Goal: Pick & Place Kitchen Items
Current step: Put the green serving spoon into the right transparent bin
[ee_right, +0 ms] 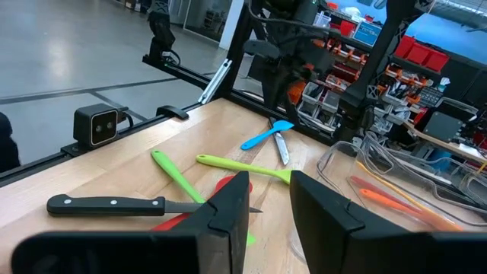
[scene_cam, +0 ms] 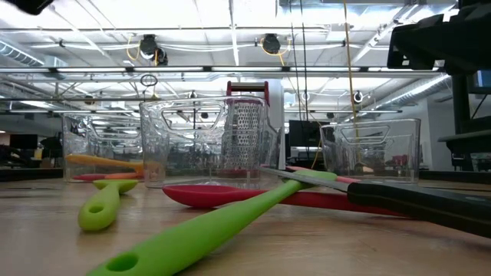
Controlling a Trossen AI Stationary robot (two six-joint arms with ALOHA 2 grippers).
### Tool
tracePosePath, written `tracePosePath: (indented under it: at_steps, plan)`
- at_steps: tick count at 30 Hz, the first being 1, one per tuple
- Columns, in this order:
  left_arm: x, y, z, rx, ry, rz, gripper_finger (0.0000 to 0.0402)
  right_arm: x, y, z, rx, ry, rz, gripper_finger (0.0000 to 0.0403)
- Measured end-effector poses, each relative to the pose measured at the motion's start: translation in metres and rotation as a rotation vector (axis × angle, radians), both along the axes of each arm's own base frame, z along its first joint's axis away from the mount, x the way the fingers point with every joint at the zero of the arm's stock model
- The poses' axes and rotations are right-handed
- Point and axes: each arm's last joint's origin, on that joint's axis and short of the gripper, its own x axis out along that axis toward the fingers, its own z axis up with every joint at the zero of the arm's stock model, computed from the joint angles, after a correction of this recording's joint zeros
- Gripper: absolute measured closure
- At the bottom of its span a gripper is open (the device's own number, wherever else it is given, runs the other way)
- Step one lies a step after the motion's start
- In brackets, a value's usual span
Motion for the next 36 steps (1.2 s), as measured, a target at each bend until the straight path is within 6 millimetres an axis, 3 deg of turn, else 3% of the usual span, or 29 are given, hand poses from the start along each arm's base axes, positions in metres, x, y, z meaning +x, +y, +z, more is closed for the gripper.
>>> tracePosePath:
  at_steps: [8,17,21,29,36]
  plan:
    - [0.013,0.010,0.003,0.340,-0.104,-0.411,0.0309,0.000,0.000,0.000,-0.004,-0.001,0.000,0.0314]
    - [0.033,0.024,0.002,0.463,-0.064,-0.670,0.0309,0.000,0.000,0.008,0.036,-0.069,-0.011,0.0314]
    - [0.045,0.020,-0.011,0.528,-0.023,-0.883,0.0309,0.001,-0.002,0.008,0.017,-0.078,-0.082,0.0314]
    - [0.065,0.010,-0.056,0.523,0.128,-1.296,0.0309,0.002,-0.007,0.007,0.012,-0.073,-0.173,0.0314]
    - [0.077,0.016,-0.061,0.558,0.116,-1.364,0.0309,0.005,-0.012,0.007,0.008,-0.066,-0.201,0.0314]
